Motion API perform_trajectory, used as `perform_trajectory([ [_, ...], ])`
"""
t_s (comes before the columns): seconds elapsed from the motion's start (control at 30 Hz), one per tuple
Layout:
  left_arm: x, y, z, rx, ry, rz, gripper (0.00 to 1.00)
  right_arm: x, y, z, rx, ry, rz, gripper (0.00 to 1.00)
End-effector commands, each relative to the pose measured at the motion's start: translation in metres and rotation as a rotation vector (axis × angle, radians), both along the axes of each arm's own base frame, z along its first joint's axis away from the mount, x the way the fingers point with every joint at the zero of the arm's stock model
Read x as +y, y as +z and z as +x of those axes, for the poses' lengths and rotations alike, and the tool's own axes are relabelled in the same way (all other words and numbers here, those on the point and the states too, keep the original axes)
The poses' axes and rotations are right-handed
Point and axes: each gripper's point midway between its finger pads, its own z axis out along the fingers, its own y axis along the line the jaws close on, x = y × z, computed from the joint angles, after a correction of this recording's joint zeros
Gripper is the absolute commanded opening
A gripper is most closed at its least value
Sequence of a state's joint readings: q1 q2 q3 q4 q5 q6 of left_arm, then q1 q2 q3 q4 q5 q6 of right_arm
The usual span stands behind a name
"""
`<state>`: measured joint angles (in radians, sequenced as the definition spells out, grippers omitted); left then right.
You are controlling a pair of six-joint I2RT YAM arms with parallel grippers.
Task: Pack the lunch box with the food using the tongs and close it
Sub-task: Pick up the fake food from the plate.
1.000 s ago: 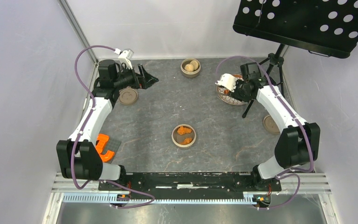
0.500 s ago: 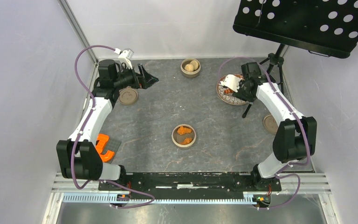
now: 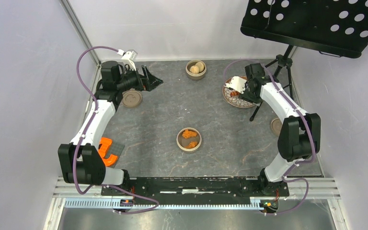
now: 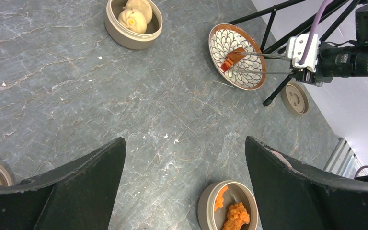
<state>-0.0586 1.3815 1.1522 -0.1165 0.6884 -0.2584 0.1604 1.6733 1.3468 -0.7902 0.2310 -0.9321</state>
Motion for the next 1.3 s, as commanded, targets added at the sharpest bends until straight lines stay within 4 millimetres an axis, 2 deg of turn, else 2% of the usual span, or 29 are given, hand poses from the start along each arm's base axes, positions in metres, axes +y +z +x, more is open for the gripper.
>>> perform_trajectory([
  [0.0, -0.004, 0.017, 0.004, -0.072, -0.026, -0.002, 1.0, -0.014, 0.025, 0.02, -0.093, -0.041, -0.054, 0.5],
  [0.47, -0.005, 0.016, 0.003, -0.077, -0.037, 0.002, 1.0, -0.007, 0.01, 0.02, -0.011, -0.047, -0.03, 0.47],
  [0.8, -0.004, 0.016, 0.003, -0.083, -0.037, 0.008, 1.0, 0.017, -0.002, 0.018, 0.081, -0.048, 0.078, 0.34],
  [0.93, -0.004, 0.016, 0.003, -0.084, -0.037, 0.008, 1.0, 0.031, -0.001, 0.017, 0.096, -0.036, 0.126, 0.33],
  [1.03, -0.004, 0.016, 0.003, -0.083, -0.036, 0.008, 1.0, 0.044, 0.003, 0.016, 0.1, -0.006, 0.161, 0.34],
  [1.17, -0.004, 0.016, 0.004, -0.079, -0.036, 0.005, 1.0, 0.049, 0.025, 0.021, 0.009, -0.076, 0.214, 0.43],
  [1.27, -0.005, 0.015, 0.005, -0.071, -0.036, -0.005, 1.0, 0.048, 0.041, 0.019, -0.088, -0.199, 0.273, 0.37],
])
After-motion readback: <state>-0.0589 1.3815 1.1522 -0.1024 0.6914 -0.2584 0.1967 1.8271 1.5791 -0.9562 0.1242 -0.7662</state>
